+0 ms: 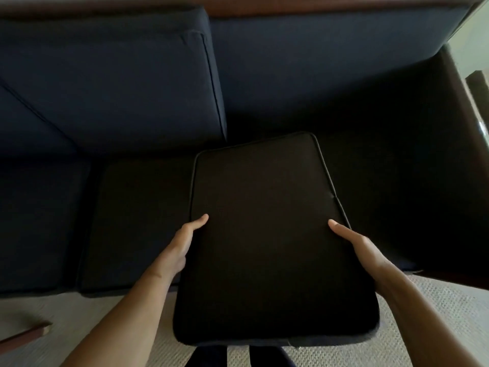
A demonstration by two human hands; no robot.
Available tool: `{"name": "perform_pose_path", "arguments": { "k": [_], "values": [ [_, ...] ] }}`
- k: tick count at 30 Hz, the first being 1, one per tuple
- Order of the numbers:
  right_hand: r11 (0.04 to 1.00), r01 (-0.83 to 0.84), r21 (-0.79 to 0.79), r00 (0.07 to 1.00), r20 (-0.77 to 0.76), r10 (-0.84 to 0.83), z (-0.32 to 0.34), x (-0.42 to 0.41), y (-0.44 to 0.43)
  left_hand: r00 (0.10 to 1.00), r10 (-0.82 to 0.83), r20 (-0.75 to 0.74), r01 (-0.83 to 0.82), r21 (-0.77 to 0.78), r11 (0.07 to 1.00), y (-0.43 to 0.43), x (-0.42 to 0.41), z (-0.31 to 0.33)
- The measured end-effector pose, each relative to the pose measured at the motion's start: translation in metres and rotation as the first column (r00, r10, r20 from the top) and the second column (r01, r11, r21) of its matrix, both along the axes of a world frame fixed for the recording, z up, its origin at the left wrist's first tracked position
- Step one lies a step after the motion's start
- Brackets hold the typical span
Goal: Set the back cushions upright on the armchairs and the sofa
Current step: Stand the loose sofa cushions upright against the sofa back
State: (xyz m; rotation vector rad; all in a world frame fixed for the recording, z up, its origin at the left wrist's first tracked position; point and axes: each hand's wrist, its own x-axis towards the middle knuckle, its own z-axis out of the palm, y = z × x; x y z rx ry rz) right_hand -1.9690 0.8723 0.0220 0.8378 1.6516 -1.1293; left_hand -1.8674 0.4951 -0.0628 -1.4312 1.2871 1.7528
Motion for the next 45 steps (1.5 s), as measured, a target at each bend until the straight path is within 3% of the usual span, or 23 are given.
{"name": "perform_pose_path", "arguments": {
  "k": [4, 10, 14, 16, 19, 21, 23, 25, 27, 30, 33, 39, 42, 45],
  "values": [
    [0.978, 0.14, -0.156, 0.989, -0.029, -0.146, 0.04, 0.024, -0.012, 0.986, -0.137, -0.091, 0.135, -0.032, 0.99, -0.035, 0.003, 0.072],
    [0.906, 0.159, -0.392, 0.897, -0.327, -0.298, 0.14, 0.037, -0.038, 0.947, -0.103, -0.306, 0.077, -0.094, 0.993, -0.071, -0.01, 0.175],
    [0.95, 0.087, -0.299, 0.855, -0.467, -0.226, 0.197, 0.034, -0.064, 0.909, 0.007, -0.417, 0.007, 0.033, 0.999, -0.083, 0.011, 0.231],
    [0.982, 0.054, -0.181, 0.798, -0.583, -0.151, 0.213, 0.032, -0.08, 0.918, 0.047, -0.394, -0.041, 0.023, 0.999, -0.086, 0.021, 0.254],
    [0.963, -0.091, 0.254, 0.589, -0.766, 0.258, 0.222, 0.038, -0.101, 0.956, 0.112, -0.272, -0.149, -0.122, 0.981, -0.08, 0.028, 0.27],
    [0.819, -0.227, 0.527, 0.432, -0.699, 0.569, 0.222, 0.044, -0.112, 0.948, -0.054, -0.313, -0.04, -0.287, 0.957, -0.077, 0.04, 0.271],
    [0.583, -0.327, 0.744, 0.217, -0.542, 0.812, 0.219, 0.04, -0.119, 0.844, -0.305, -0.442, 0.115, -0.406, 0.907, -0.077, 0.054, 0.274],
    [0.358, -0.414, 0.837, -0.001, -0.394, 0.919, 0.22, 0.033, -0.13, 0.688, -0.493, -0.533, 0.238, -0.475, 0.847, -0.082, 0.061, 0.271],
    [0.217, -0.465, 0.858, -0.164, -0.325, 0.931, 0.22, 0.028, -0.15, 0.573, -0.652, -0.496, 0.32, -0.597, 0.736, -0.087, 0.06, 0.26],
    [0.123, -0.443, 0.888, -0.33, -0.289, 0.899, 0.216, 0.027, -0.192, 0.611, -0.623, -0.489, 0.274, -0.608, 0.746, -0.089, 0.057, 0.246],
    [0.163, -0.412, 0.897, -0.363, -0.325, 0.873, 0.217, 0.02, -0.218, 0.662, -0.523, -0.537, 0.158, -0.582, 0.798, -0.095, 0.049, 0.237],
    [0.377, -0.328, 0.866, -0.395, -0.489, 0.778, 0.221, 0.004, -0.201, 0.633, -0.563, -0.531, 0.111, -0.658, 0.745, -0.094, 0.029, 0.253],
    [0.538, -0.339, 0.772, -0.343, -0.634, 0.693, 0.221, -0.003, -0.181, 0.561, -0.63, -0.538, 0.09, -0.716, 0.692, -0.092, 0.02, 0.285],
    [0.691, -0.369, 0.621, -0.232, -0.782, 0.579, 0.222, -0.011, -0.162, 0.487, -0.725, -0.488, 0.074, -0.804, 0.59, -0.087, 0.007, 0.326]
  ]
}}
